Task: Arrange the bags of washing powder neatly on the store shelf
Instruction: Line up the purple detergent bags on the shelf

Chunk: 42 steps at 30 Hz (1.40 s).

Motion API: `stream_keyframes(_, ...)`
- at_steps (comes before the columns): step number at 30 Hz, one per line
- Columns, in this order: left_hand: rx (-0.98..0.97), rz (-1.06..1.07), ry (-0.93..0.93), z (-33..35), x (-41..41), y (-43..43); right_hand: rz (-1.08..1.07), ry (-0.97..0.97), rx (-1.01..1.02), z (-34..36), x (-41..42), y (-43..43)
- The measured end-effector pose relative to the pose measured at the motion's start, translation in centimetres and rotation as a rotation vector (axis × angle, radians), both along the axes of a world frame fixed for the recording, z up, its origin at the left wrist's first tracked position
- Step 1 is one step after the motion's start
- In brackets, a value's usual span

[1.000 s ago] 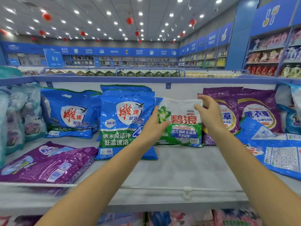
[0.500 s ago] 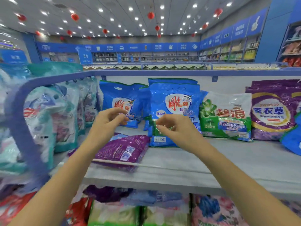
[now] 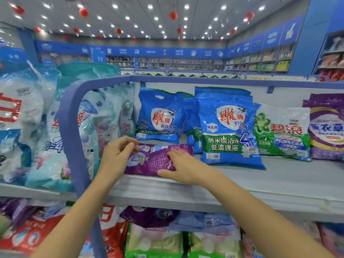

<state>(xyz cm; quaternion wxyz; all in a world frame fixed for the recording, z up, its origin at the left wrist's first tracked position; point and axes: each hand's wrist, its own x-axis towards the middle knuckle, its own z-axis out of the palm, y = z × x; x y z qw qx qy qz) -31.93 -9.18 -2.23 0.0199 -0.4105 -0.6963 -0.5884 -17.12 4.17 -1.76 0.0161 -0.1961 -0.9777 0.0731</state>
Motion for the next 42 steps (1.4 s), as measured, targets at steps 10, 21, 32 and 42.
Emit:
stream_keyframes(10,0.03,-0.082,-0.015,-0.3,0.2,-0.1,-0.025,0.149,0.415,-0.1,-2.1,2.1)
stream_keyframes(21,0.132,0.0,-0.092,0.2,0.6,0.0,-0.251,0.896,-0.97,3.8,3.3,4.9)
stream_keyframes(32,0.201,-0.44,-0.836,3.0,3.5,6.6,-0.251,0.834,-1.275,1.8,5.0,4.2)
stream_keyframes(42,0.249,-0.236,-0.447,1.9,5.4,7.6,-0.266,1.166,-0.801,4.8,4.6,4.6)
